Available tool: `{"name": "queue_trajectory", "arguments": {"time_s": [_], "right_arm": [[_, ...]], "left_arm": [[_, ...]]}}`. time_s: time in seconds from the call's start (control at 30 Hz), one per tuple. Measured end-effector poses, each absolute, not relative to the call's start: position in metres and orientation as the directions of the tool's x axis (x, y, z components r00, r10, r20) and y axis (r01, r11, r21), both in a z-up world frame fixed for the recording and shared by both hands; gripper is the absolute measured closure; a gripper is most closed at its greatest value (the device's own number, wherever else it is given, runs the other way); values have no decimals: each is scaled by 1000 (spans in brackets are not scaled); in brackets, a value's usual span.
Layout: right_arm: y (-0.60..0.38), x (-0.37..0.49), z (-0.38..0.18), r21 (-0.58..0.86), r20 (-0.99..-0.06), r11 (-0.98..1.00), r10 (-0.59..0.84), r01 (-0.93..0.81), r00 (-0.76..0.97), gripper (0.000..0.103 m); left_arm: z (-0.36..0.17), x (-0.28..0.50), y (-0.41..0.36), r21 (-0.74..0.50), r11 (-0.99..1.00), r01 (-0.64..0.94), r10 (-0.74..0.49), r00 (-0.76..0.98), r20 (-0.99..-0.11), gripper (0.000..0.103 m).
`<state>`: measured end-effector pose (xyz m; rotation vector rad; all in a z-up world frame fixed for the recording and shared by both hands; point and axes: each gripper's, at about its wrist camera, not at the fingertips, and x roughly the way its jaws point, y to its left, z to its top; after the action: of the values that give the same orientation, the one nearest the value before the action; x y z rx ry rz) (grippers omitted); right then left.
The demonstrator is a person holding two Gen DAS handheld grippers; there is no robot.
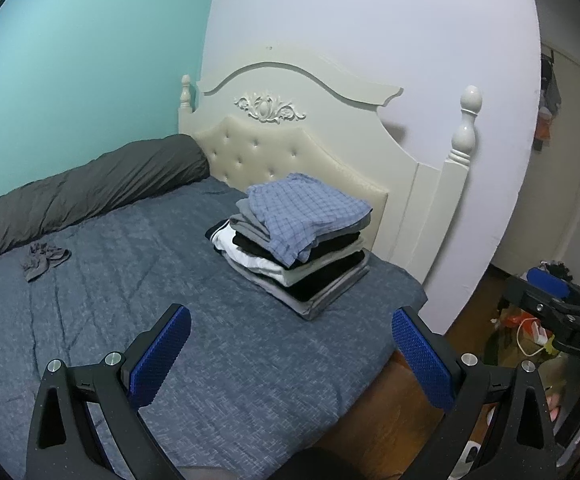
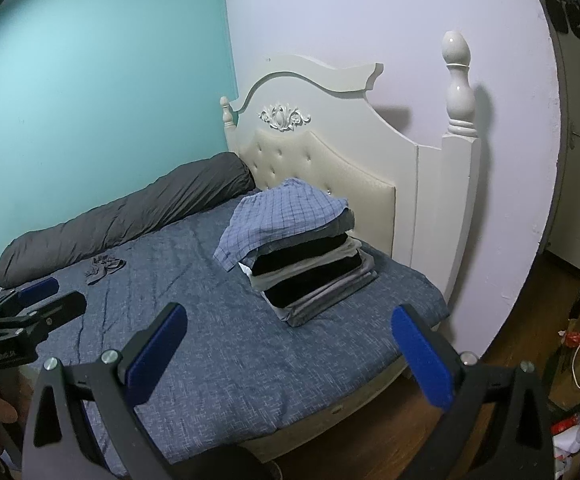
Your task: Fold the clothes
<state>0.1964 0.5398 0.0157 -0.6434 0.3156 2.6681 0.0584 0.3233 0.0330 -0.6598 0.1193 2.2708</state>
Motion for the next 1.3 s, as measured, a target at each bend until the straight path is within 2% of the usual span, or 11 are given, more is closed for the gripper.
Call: {"name": "queue_trajectory", "arguments": {"time_s": [1.3], "right_arm": [[527, 200, -1, 98, -467, -906, 324, -412, -823, 0]], "left_arm": [[23, 70, 316, -83, -716, -693, 639, -602, -480, 0]]}}
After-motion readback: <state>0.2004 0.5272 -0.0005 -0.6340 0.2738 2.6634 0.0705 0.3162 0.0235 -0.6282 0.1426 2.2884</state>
